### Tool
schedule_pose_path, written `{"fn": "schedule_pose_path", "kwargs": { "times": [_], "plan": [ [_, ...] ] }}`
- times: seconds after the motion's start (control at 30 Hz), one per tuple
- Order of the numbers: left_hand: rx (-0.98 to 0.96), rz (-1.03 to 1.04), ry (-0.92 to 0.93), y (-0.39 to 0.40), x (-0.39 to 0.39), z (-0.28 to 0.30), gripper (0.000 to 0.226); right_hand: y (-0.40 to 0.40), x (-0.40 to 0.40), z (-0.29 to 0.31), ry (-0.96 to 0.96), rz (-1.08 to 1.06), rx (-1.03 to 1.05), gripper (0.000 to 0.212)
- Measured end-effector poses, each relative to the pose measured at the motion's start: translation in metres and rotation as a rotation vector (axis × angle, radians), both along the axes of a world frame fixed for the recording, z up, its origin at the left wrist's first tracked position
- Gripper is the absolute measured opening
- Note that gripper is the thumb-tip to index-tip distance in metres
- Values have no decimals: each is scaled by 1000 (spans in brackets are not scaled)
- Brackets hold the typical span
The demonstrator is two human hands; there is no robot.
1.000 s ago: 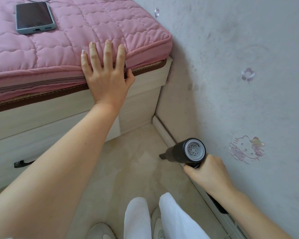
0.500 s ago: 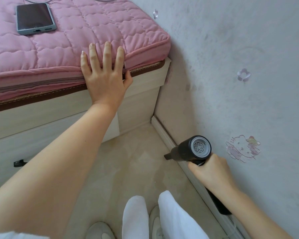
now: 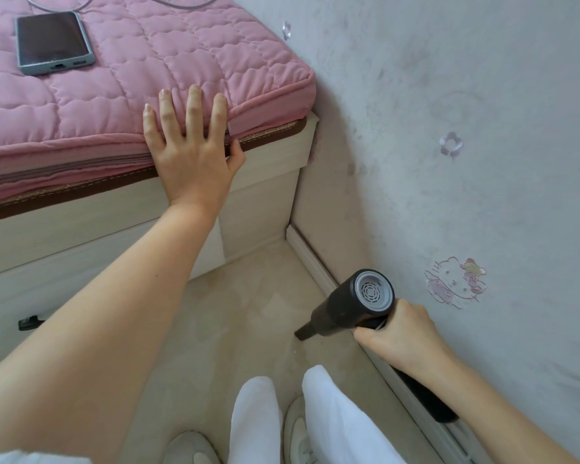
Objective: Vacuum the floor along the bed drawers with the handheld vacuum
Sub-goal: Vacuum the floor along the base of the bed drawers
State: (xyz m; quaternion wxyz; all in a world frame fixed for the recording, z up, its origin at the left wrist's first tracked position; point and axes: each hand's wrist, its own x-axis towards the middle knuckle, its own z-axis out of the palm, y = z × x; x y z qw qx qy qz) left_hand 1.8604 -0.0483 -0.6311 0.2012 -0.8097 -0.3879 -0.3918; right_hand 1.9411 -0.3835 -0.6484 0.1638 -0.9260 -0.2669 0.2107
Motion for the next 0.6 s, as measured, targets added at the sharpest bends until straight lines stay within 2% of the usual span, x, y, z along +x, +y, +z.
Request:
{"fn": "schedule_pose_path", "kwargs": {
  "times": [0.47, 0.6],
  "plan": [
    [28, 6, -2, 2, 1, -1, 48, 11, 14, -18, -99, -76, 29, 27],
    [7, -5, -2, 1, 1, -1, 49, 12, 12, -18, -87, -38, 48, 29]
  ]
}}
